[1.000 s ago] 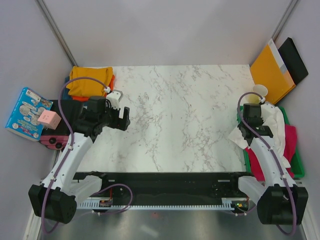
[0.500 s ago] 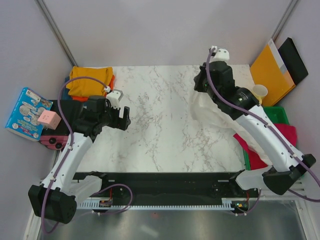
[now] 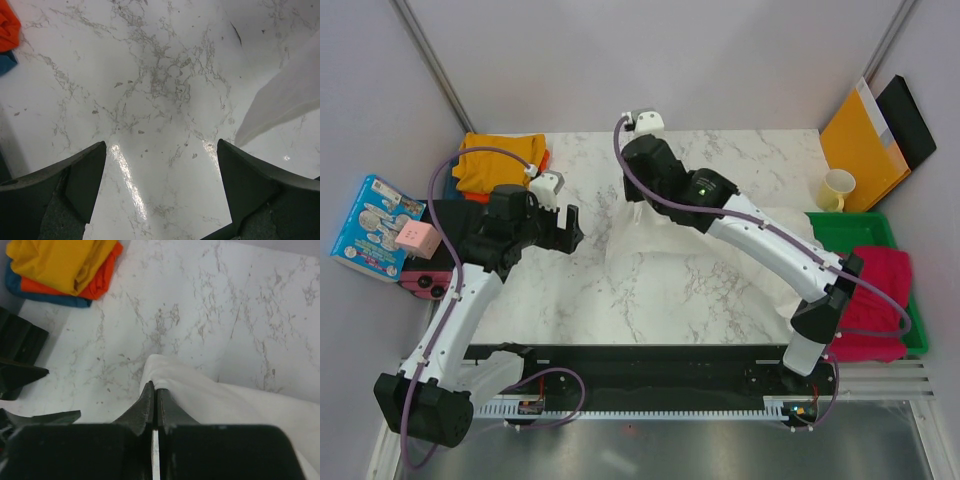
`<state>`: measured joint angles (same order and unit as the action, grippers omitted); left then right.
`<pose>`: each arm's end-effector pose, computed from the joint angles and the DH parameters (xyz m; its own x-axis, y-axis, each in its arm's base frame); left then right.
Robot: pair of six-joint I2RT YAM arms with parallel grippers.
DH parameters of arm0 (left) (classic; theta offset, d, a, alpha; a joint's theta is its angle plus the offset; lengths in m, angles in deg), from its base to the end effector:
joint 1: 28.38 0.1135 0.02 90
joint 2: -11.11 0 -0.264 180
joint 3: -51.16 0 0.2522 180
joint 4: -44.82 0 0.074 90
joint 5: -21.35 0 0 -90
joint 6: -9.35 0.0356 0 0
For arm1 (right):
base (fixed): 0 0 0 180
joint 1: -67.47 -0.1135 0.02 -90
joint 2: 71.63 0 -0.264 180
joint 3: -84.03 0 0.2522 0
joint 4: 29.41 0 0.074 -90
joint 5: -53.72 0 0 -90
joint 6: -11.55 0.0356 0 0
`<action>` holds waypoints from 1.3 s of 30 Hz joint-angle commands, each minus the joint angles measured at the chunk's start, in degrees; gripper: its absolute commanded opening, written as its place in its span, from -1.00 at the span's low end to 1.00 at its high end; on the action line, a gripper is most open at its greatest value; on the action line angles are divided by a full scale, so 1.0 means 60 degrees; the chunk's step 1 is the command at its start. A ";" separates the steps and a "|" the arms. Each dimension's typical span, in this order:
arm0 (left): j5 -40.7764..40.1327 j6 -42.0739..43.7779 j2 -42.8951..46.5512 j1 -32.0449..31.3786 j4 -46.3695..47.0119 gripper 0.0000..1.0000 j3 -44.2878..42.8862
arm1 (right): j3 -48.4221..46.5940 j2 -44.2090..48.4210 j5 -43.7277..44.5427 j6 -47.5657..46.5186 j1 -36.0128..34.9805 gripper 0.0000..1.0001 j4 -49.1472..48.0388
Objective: Fold and stack the t-shirts
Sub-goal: Move the tshirt to the center of the board
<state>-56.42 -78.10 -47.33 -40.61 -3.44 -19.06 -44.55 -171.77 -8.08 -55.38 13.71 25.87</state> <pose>0.2097 -0.0532 0.3253 -0.5639 0.1667 -0.8089 0.3990 0.9125 -0.0900 0.2396 0.2984 0.4459 -0.4264 0.0024 -0.9045 -0.3200 0.9349 0.1533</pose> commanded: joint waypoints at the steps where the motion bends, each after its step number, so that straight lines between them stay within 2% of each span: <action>1: -0.0279 -0.0598 0.0101 0.0031 0.0418 0.98 -0.0125 | 0.1541 0.0005 -0.0145 0.0592 -0.0108 -1.00 -0.0838; 4: -0.0150 -0.0790 -0.0075 0.0031 0.0491 0.99 -0.0212 | 0.3238 0.0005 -0.0539 0.1076 -0.0210 -1.00 -0.1454; 6: 0.0158 -0.0820 -0.0280 0.0031 0.0535 0.99 -0.0329 | 0.3536 -0.0140 -0.0760 0.1092 -0.0517 -1.00 -0.1878; 8: 0.0218 -0.0806 -0.0295 0.0031 0.0565 0.99 -0.0446 | 0.2926 -0.0447 -0.0746 0.0961 -0.0955 -1.00 -0.1881; 9: 0.0073 -0.0776 -0.0237 0.0031 0.0594 0.99 -0.0563 | 0.2414 -0.0884 -0.0688 0.0612 -0.1102 -1.00 -0.1648; 10: -0.0262 -0.0747 -0.0149 0.0031 0.0652 0.99 -0.0608 | 0.0901 -0.1179 -0.0383 0.0405 -0.1220 -1.00 -0.1400; 12: -0.0572 -0.0659 0.0158 0.0031 0.0828 0.99 -0.0594 | -0.0980 -0.2113 -0.0132 -0.0208 -0.1455 -1.00 -0.0568; 13: -0.0660 -0.0630 0.0261 0.0046 0.0886 0.99 -0.0550 | -0.2802 -0.2423 -0.0087 -0.0372 -0.1485 -1.00 -0.0330; 16: -0.0457 -0.0673 0.0510 0.0046 0.0931 0.99 -0.0418 | -0.4326 -0.3173 0.0074 -0.0651 -0.1456 -1.00 0.0068; 18: -0.0354 -0.0776 0.0627 0.0046 0.0960 0.99 -0.0228 | -0.3864 -0.3101 0.0133 -0.0521 -0.1397 -1.00 0.0053; 21: -0.0383 -0.0747 0.0832 0.0046 0.1033 0.99 0.0079 | -0.1830 -0.2750 0.0046 -0.0008 -0.1353 -1.00 -0.0383; 22: -0.0426 -0.0718 0.0891 0.0046 0.1048 0.99 0.0138 | -0.0708 -0.2618 -0.0071 0.0297 -0.1353 -1.00 -0.0604; 25: -0.0456 -0.0571 0.1037 0.0046 0.1077 0.99 0.0373 | 0.0952 -0.2251 -0.0540 0.0709 -0.1367 -1.00 -0.1440; 27: -0.0456 -0.0571 0.1038 0.0046 0.1121 0.99 0.0505 | 0.1353 -0.2280 -0.0658 0.0915 -0.1382 -1.00 -0.1631; 28: -0.0456 -0.0585 0.1009 0.0046 0.1136 0.99 0.0534 | 0.1528 -0.2324 -0.0702 0.0974 -0.1382 -0.92 -0.1631; 29: -0.0442 -0.0586 0.0994 0.0046 0.1136 0.99 0.0592 | 0.1603 -0.2382 -0.0688 0.1032 -0.1382 -0.56 -0.1617; 31: -0.0398 -0.0600 0.0965 0.0046 0.1194 0.99 0.0637 | 0.1749 -0.2354 -0.0440 0.1106 -0.1368 -0.12 -0.1602; 32: -0.0383 -0.0586 0.0921 0.0046 0.1195 0.99 0.0651 | 0.1808 -0.2237 -0.0308 0.1106 -0.1382 0.21 -0.1617; 34: -0.0383 -0.0527 0.0892 0.0046 0.1195 0.99 0.0622 | 0.1910 -0.2032 0.0304 0.1048 -0.1382 0.44 -0.1602; 35: -0.0397 -0.0512 0.0848 0.0046 0.1209 0.99 0.0608 | 0.1955 -0.1770 0.0541 0.1019 -0.1368 0.62 -0.1588; 39: -0.0310 -0.0497 0.0629 0.0046 0.1209 0.99 0.0622 | 0.2611 -0.0730 0.1552 0.1047 -0.1222 0.87 -0.1588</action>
<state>-59.65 -81.29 -42.54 -40.10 1.28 -14.93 -31.20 -185.76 -6.07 -49.65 6.32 18.91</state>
